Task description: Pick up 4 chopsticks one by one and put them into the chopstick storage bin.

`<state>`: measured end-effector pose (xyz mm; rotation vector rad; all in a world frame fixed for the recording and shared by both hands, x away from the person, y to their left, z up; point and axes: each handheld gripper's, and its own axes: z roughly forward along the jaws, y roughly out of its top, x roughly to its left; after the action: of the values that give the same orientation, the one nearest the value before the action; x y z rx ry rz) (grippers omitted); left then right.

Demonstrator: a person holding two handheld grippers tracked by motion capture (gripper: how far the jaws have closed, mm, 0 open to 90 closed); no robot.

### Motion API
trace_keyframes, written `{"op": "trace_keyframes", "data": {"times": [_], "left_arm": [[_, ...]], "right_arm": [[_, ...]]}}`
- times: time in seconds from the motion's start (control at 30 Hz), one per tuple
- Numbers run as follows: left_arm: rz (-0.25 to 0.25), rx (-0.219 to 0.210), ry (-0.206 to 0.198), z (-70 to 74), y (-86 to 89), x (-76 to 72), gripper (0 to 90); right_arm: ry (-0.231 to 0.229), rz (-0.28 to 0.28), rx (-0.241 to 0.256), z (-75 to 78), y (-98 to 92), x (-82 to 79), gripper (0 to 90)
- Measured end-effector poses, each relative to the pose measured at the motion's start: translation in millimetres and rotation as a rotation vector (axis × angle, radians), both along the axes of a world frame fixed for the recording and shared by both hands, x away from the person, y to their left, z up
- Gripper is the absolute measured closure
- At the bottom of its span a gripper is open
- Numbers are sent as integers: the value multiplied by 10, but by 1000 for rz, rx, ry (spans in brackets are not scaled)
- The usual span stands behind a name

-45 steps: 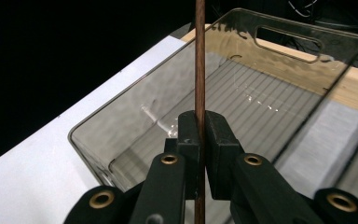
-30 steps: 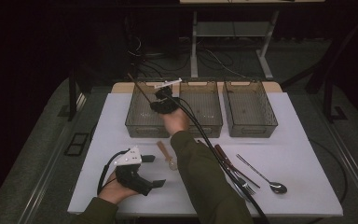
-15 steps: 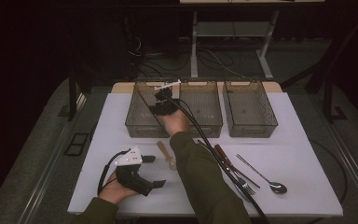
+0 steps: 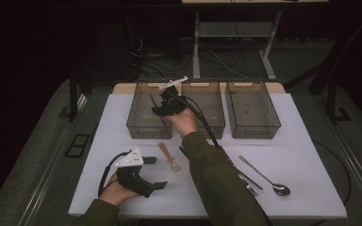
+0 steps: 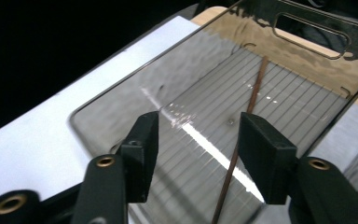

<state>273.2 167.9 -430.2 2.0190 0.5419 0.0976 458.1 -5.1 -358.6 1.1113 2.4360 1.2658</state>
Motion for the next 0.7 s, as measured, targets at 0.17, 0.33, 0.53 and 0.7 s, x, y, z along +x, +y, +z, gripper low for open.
{"op": "trace_keyframes", "data": {"times": [0.17,0.33,0.53,0.7], "left_arm": [[5,3,-5,-5,-7,-1,27],[17,-3,4,-12,-1,7,9],[37,-8,2,-14,11,6,0],[47,-3,11,-23,9,1,0]], "right_arm": [[17,37,28,125,-209,-92,444],[7,57,30,218,-474,-211,423],[-4,66,60,274,-821,-375,417],[-7,69,60,270,-1102,-495,413]]}}
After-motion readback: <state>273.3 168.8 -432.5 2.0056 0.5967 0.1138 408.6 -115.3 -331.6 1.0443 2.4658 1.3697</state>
